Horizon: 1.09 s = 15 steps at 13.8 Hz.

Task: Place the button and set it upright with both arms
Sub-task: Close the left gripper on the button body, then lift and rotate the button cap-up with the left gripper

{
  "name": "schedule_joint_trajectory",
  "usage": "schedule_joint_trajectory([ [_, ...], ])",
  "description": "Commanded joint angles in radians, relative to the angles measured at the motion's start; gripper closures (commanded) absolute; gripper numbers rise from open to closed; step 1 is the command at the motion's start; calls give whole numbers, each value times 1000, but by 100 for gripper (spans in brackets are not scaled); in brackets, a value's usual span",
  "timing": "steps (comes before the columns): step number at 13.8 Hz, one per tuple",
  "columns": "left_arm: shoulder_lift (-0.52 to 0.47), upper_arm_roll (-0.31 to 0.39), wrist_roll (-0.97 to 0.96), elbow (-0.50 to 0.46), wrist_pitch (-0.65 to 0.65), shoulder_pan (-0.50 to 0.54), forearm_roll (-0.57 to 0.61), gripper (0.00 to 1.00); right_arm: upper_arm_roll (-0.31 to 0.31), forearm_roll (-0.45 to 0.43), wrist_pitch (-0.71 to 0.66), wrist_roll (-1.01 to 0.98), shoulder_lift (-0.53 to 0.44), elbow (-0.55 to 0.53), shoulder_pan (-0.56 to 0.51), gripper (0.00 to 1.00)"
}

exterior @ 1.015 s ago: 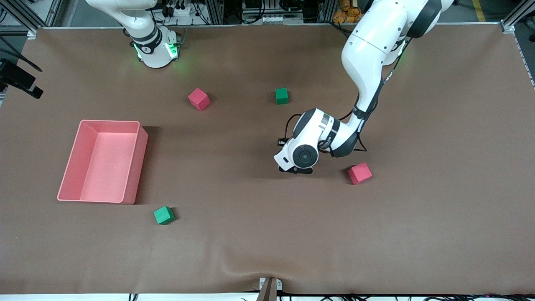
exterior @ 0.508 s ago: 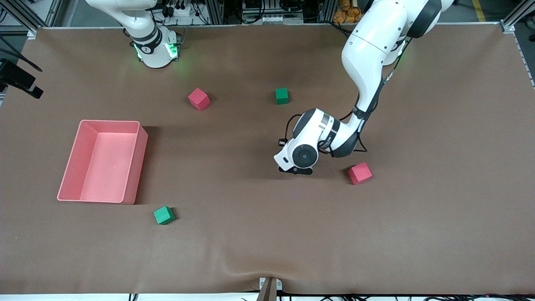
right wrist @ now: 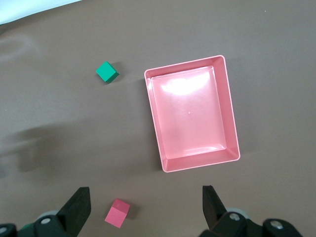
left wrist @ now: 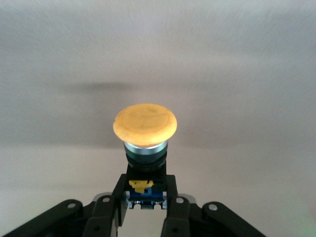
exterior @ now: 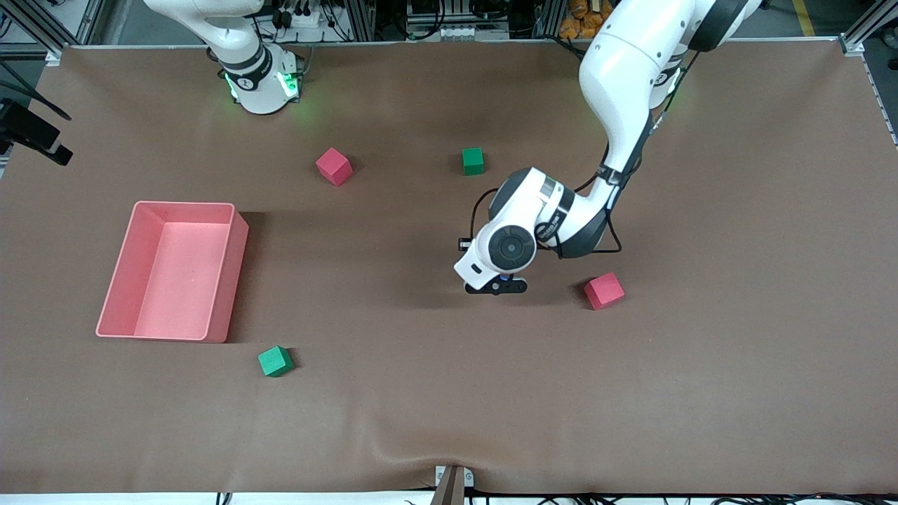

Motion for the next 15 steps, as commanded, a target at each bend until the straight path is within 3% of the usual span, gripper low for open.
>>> schedule_joint_trajectory([
  [1, -20, 10, -111, 8, 86, -30, 55, 100, 5, 12, -8, 8, 5, 19, -5, 0],
  [10, 26, 8, -617, 2, 304, -171, 530, 100, 5, 11, -8, 8, 5, 19, -5, 0],
  [13, 78, 30, -1007, 1, 332, -258, 830, 100, 5, 11, -8, 8, 5, 19, -5, 0],
  [15, 83, 28, -1189, -1, 333, -265, 945, 100, 5, 11, -8, 8, 5, 19, -5, 0],
])
